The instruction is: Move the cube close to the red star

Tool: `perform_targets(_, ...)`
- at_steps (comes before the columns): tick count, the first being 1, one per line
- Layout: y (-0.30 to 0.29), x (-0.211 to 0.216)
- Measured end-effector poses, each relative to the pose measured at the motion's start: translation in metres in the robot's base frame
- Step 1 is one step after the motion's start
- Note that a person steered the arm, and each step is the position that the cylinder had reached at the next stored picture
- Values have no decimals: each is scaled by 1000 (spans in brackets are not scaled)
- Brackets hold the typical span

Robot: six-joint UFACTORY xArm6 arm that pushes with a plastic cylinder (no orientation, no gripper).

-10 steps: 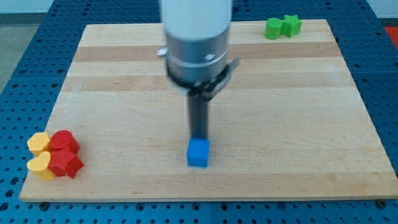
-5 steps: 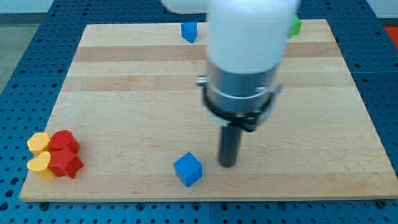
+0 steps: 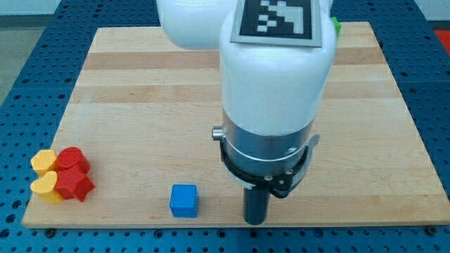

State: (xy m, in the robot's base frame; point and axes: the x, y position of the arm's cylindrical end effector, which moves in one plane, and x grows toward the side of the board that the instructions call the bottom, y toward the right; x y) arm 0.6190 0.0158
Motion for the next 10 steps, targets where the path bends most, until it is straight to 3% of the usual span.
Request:
perform_targets(2,-134,-2)
perform_targets(3,-155,-4)
perform_targets(5,-53,-2)
perform_targets(6,-38,-33)
perform_targets(7,-63,-56)
perform_targets(8,-92,-56)
perform_targets(10,-33,-42)
